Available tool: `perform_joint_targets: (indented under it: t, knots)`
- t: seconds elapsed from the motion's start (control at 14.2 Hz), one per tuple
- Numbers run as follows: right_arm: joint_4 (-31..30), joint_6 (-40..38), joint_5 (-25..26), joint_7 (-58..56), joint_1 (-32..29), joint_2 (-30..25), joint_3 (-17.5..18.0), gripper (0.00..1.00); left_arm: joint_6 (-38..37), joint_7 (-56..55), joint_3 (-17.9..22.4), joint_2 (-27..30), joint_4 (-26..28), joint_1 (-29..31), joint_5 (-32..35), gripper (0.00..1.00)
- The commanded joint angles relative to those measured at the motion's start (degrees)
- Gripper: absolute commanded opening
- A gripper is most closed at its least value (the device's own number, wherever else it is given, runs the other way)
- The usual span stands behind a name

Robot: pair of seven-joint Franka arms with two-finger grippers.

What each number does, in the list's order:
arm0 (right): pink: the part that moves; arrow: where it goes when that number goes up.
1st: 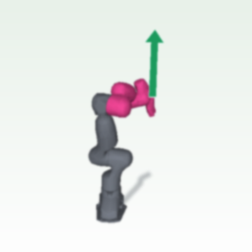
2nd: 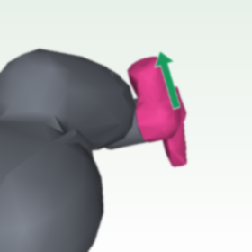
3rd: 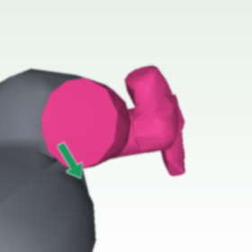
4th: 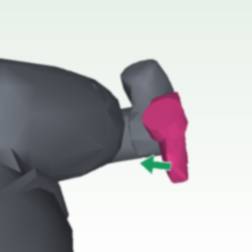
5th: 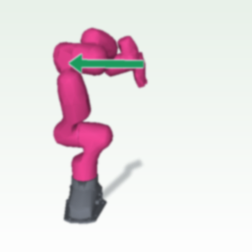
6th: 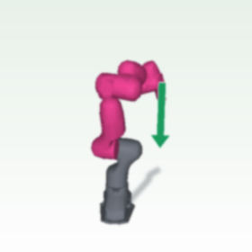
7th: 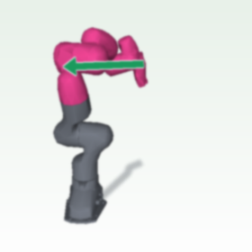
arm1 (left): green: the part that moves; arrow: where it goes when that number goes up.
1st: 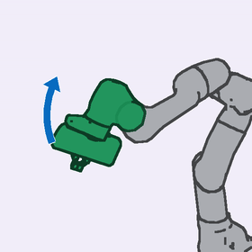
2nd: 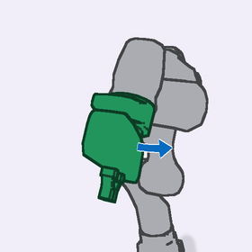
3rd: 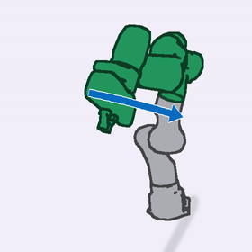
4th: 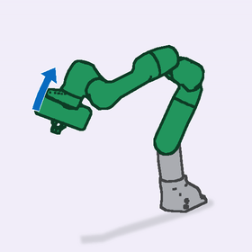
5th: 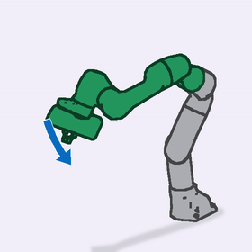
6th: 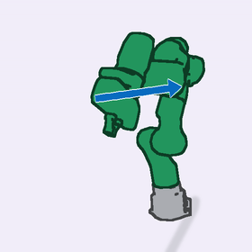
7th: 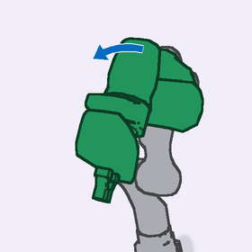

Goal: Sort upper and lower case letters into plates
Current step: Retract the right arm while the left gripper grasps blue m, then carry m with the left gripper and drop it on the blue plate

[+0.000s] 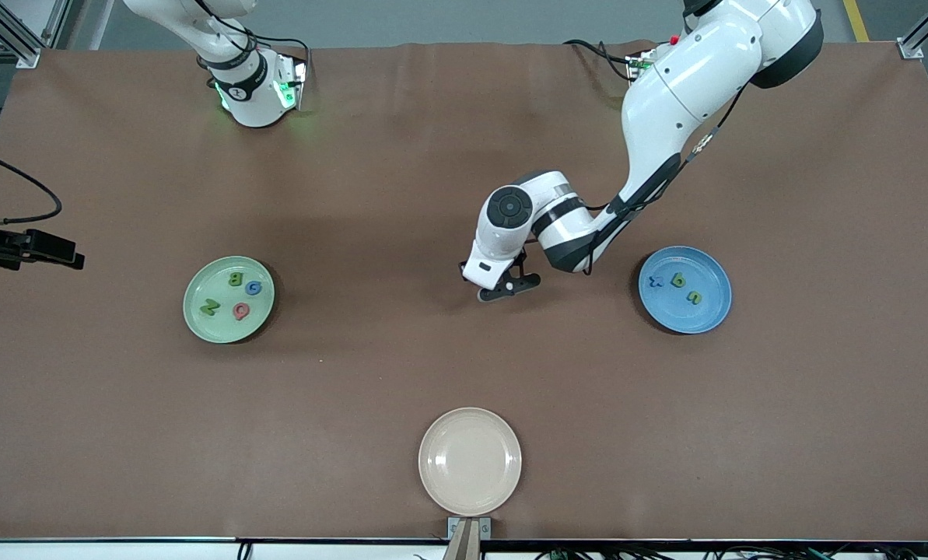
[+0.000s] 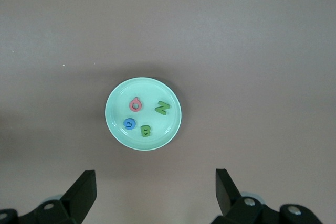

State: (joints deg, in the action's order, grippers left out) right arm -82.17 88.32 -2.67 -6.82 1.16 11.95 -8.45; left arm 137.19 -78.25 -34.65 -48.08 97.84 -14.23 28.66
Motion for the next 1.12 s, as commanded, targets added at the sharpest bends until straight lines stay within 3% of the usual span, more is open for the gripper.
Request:
perform_joint_targets:
  t: [0.0,0.35,0.77,1.05]
  knots:
    - [-5.0,1.3,1.1,-0.4,-1.7,-4.6,2.3,1.00,0.4,-0.2,0.8,-0.9,-2.6,-0.9,-0.9,0.65]
    - [-10.4,1.2,2.1,-0.5,-2.5,-11.1,4.0,1.00,0.4,0.3,1.8,-1.8,-3.0,-0.9,-0.4,0.64]
    - [-13.7,-0.8,2.2,-0.5,-3.1,-17.1,4.4,1.00,0.3,0.3,1.8,-1.9,-4.0,-0.9,-0.6,0.34]
    - [-13.5,-1.8,2.2,-0.6,-3.5,-17.8,4.5,1.00,-0.1,0.3,1.8,-1.5,-4.0,-0.9,-0.4,0.17]
